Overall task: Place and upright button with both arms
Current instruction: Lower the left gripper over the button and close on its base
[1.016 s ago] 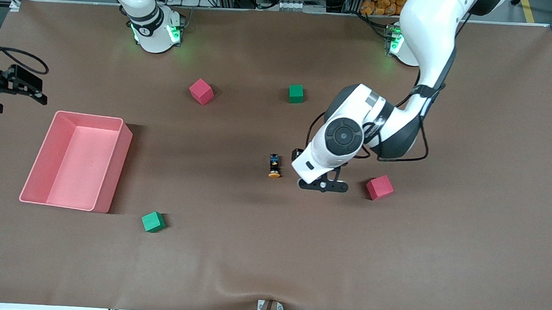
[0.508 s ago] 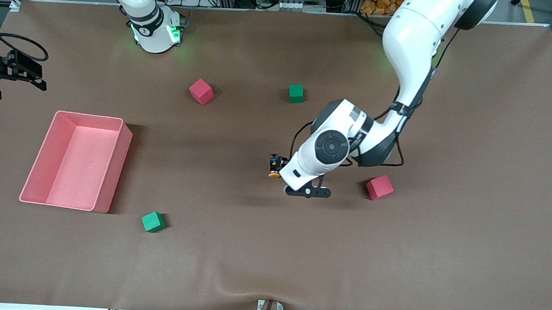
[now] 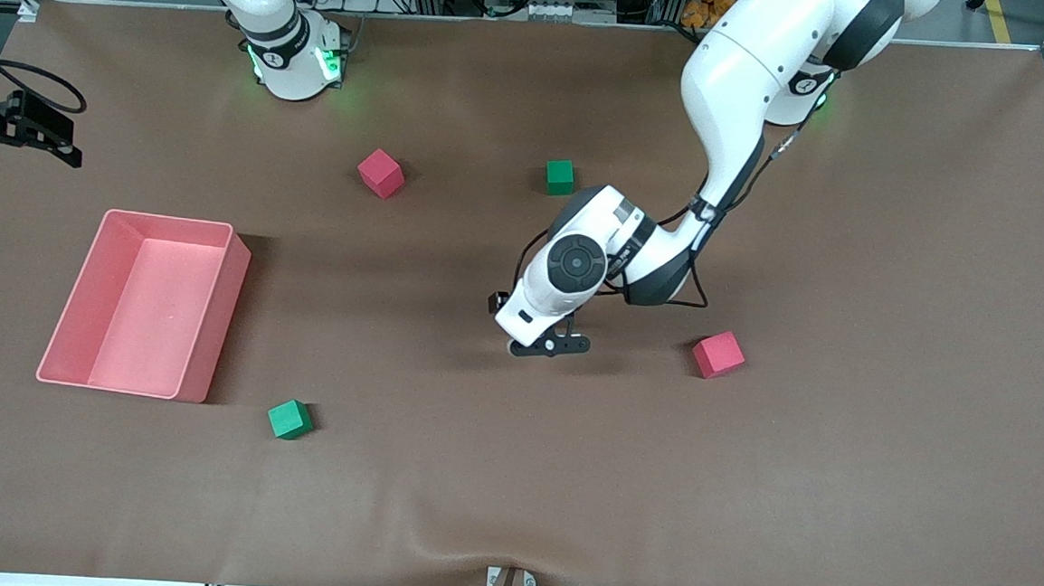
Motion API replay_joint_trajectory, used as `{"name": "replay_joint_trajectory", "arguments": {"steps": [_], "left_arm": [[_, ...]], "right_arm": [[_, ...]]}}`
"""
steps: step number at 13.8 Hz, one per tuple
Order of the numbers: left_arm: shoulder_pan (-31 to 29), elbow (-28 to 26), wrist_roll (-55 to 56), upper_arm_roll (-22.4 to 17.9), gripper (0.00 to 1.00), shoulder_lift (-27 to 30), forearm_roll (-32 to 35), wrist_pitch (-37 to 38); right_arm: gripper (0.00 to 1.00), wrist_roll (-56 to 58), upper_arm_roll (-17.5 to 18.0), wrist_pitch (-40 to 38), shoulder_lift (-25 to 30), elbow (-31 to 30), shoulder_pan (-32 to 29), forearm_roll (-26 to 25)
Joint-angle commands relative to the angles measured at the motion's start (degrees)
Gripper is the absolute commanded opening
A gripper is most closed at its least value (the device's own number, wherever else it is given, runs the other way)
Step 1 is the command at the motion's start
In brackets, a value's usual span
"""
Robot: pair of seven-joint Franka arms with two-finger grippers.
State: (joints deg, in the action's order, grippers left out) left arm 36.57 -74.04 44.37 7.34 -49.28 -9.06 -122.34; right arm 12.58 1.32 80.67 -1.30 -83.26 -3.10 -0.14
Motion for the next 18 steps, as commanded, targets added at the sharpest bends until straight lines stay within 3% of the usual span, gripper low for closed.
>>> {"name": "replay_joint_trajectory", "arguments": {"steps": [1, 3, 6, 13, 18], "left_arm": [[1.84, 1.71, 1.16, -0.84, 1.0, -2.04, -1.05, -1.58], [1.93, 1.71, 0.81, -1.01, 1.0, -2.48, -1.05, -1.76], [1.93, 1.71, -0.16, -1.1, 0.93, -3.54, -0.96, -3.52], [2.71, 1.45, -0.43, -1.01, 0.86, -4.77, -0.96, -3.87], [2.63, 1.36, -0.69, -1.1, 0.68, -4.6, -0.87, -4.14]], "right_arm": [[1.0, -1.41, -0.09, -1.83, 0.51, 1.52, 0.2, -0.83], [1.0, -2.55, -0.18, -2.1, 0.51, 1.44, -0.06, -0.74], [1.0, -14.3, 0.17, -2.27, 0.33, 1.52, 1.07, -0.74], [1.0, -8.53, 0.26, -2.45, 0.42, 1.61, 0.81, -0.38], [1.0, -8.36, -0.18, -2.01, 0.16, 1.79, 0.55, -0.3]]}}
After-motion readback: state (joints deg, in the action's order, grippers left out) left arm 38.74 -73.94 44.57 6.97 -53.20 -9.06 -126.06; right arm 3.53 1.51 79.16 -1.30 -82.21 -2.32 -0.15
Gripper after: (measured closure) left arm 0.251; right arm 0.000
